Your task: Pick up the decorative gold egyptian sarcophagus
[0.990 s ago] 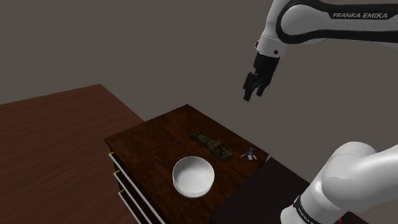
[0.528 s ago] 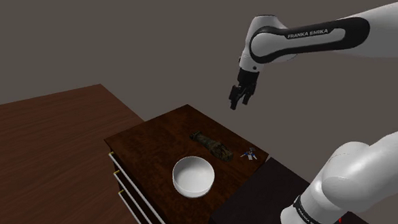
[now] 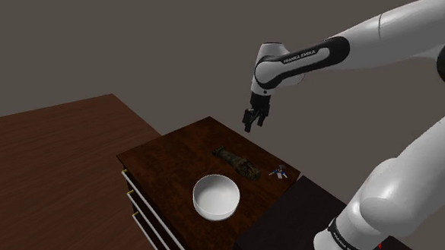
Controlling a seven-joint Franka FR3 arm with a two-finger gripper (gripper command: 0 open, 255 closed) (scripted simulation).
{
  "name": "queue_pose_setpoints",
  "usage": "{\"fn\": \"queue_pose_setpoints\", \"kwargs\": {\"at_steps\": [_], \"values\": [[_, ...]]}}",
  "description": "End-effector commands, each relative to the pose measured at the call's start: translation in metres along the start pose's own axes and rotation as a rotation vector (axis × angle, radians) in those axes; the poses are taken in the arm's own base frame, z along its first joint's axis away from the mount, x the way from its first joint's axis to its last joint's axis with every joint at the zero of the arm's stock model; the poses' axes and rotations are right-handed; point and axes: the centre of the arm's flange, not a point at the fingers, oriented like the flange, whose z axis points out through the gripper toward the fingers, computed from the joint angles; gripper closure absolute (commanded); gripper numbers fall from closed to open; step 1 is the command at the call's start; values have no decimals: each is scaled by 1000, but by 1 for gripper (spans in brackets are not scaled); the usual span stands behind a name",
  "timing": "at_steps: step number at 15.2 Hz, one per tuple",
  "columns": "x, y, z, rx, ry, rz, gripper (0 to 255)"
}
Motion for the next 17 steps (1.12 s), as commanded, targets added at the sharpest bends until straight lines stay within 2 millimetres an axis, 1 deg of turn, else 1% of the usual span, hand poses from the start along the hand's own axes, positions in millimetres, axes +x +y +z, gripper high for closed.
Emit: {"fn": "queue_pose_setpoints", "kwargs": {"at_steps": [1,17], "values": [[19,6,24,0,-10,-6,0],[148,45,196,0,-95,-52,0]]}}
